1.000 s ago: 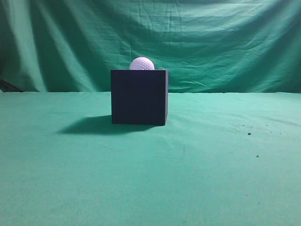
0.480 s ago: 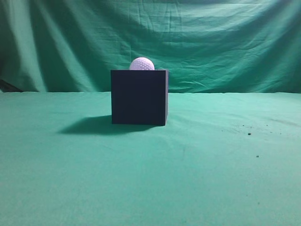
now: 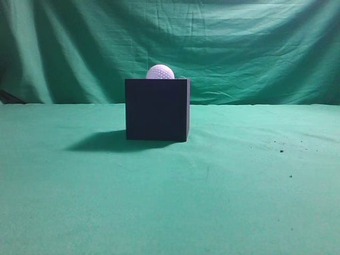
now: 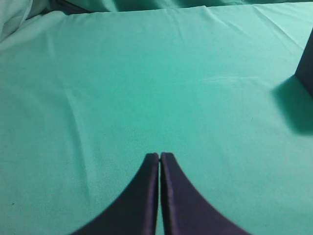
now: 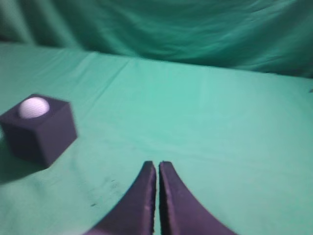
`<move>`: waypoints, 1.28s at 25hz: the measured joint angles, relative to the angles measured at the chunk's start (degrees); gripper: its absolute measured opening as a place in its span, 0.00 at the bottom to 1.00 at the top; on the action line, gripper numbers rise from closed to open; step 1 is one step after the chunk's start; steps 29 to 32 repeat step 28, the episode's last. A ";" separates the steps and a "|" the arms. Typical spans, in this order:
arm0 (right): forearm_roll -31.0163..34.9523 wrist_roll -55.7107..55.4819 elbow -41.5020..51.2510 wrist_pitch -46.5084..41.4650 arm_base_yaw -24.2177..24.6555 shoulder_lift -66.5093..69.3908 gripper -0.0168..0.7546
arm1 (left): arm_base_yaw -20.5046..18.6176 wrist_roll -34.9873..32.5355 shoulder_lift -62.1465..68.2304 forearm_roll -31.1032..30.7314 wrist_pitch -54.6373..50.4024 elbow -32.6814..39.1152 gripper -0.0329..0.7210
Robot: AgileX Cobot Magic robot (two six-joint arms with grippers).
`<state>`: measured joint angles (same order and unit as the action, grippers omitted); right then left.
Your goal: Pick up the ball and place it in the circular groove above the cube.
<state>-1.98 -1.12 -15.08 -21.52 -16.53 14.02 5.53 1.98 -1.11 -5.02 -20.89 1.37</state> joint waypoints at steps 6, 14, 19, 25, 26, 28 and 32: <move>-0.36 0.08 13.49 6.98 8.71 -11.98 0.02 | 0.00 0.00 0.00 0.00 0.00 0.00 0.04; 0.08 0.08 16.54 2.70 10.31 -14.56 0.02 | 0.00 0.00 0.00 0.00 0.00 0.00 0.04; 0.59 0.08 16.66 -0.02 10.31 -14.56 0.02 | 0.00 0.00 0.00 0.00 0.00 0.00 0.04; 0.68 0.08 16.66 -0.27 10.31 -14.56 0.02 | 0.00 0.00 0.00 0.00 0.00 0.00 0.04; 0.68 0.08 16.66 -0.27 10.31 -14.56 0.02 | 0.00 0.00 0.00 0.00 0.00 0.00 0.04; 0.68 0.08 16.66 -0.27 10.31 -14.56 0.02 | 0.00 0.00 0.00 0.00 0.00 0.00 0.04; 0.68 0.08 16.66 -0.27 10.31 -14.56 0.02 | 0.00 0.00 0.00 0.00 0.00 0.00 0.04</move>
